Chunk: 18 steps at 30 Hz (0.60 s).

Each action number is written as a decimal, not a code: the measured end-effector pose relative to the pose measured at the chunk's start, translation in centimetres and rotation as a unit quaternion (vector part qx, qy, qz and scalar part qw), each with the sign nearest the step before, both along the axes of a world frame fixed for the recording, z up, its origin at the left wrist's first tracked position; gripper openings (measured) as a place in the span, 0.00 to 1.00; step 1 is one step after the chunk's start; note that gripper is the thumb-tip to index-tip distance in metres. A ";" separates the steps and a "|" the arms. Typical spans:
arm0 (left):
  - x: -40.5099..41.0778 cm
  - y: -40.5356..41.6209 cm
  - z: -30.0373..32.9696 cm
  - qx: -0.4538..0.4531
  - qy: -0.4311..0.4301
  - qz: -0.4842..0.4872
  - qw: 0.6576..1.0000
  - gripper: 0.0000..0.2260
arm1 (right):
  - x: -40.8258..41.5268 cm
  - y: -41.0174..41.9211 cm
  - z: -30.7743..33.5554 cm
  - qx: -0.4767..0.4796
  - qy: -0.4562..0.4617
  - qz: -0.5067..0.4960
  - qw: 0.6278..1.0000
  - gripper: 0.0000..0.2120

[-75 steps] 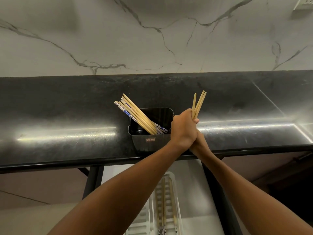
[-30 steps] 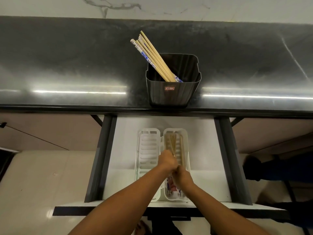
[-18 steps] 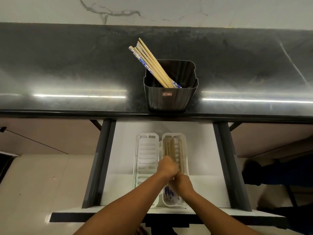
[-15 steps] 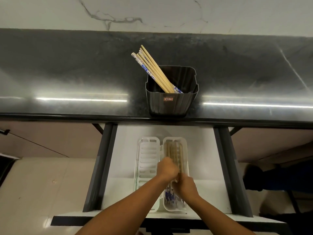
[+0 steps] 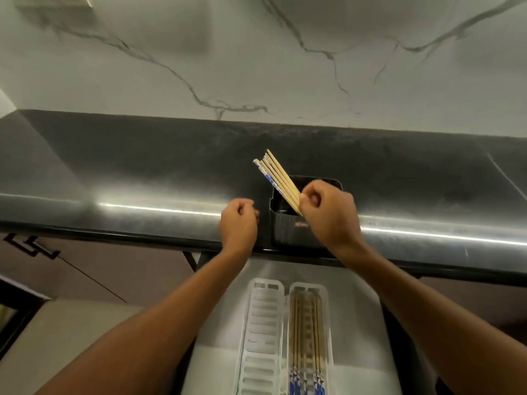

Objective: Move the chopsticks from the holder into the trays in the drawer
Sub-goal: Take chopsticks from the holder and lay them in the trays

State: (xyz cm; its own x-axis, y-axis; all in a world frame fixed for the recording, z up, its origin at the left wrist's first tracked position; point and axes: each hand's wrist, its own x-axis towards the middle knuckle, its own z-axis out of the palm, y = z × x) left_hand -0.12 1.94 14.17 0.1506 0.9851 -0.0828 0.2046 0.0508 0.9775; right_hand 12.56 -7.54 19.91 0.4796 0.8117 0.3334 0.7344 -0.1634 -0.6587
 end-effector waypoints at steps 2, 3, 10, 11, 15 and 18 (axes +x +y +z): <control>1.1 1.6 2.2 0.037 -0.006 -0.003 0.999 0.08 | 0.9 2.5 1.2 -0.033 -0.011 -0.004 0.999 0.05; 1.7 2.3 3.0 0.044 -0.003 -0.009 0.999 0.09 | 1.3 3.6 1.4 -0.056 -0.018 -0.005 0.998 0.06; 5.4 5.8 4.3 -0.053 0.003 -0.030 0.998 0.10 | 2.0 7.3 0.3 -0.146 -0.020 0.023 0.989 0.08; 5.6 6.0 4.1 -0.068 -0.001 -0.028 0.997 0.09 | 2.0 7.4 0.1 -0.149 -0.020 0.026 0.988 0.07; 5.9 6.5 3.5 -0.105 -0.034 -0.010 0.994 0.07 | 1.9 7.5 -0.6 -0.154 -0.022 0.028 0.987 0.08; 5.7 6.4 3.2 -0.105 -0.063 -0.002 0.992 0.05 | 2.0 7.6 -0.8 -0.156 -0.017 0.034 0.987 0.11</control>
